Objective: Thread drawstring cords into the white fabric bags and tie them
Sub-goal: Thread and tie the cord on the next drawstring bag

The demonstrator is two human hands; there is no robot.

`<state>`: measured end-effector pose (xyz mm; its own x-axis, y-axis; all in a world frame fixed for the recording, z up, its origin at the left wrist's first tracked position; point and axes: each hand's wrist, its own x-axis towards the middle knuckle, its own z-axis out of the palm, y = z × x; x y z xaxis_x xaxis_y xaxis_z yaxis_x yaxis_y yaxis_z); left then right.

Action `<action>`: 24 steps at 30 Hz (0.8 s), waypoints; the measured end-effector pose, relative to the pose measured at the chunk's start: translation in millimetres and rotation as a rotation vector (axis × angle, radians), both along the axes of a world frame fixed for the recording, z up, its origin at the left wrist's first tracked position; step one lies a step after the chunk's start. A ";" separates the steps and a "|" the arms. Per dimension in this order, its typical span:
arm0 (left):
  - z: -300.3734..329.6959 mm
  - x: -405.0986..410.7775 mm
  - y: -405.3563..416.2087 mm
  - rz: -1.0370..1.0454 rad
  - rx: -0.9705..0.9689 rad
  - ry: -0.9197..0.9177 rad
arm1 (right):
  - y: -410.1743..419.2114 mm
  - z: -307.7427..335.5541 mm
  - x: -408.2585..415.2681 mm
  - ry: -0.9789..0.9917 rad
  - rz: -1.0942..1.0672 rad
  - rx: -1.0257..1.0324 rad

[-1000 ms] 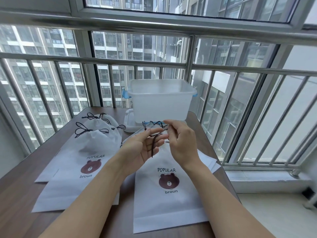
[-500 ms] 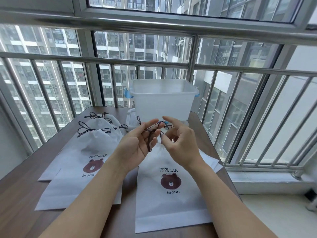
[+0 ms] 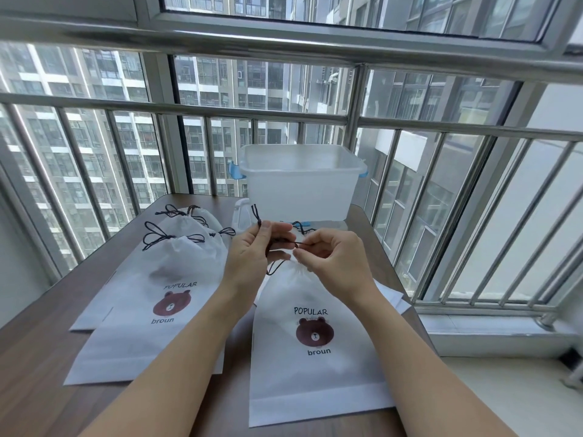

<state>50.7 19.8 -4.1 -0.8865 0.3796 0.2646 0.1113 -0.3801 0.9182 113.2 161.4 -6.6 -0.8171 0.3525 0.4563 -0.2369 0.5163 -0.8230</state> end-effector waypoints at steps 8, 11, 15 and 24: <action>6.8 0.6 -3.3 -0.147 0.090 -0.176 | 0.2 5.7 5.3 -0.151 0.208 -0.082; 6.4 1.0 -2.7 -0.164 0.080 -0.188 | 4.2 2.0 0.1 -0.126 0.160 -0.116; 5.3 1.6 -2.2 -0.184 0.042 -0.181 | 4.3 -0.9 -4.3 -0.137 0.162 -0.141; 6.8 2.6 -3.8 -0.158 0.001 -0.169 | 4.4 3.5 1.1 -0.009 0.048 -0.053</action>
<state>53.3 16.0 2.7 -0.8476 0.5175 0.1173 -0.1056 -0.3812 0.9185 114.3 165.8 -3.1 -0.8375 0.3358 0.4310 -0.2532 0.4603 -0.8509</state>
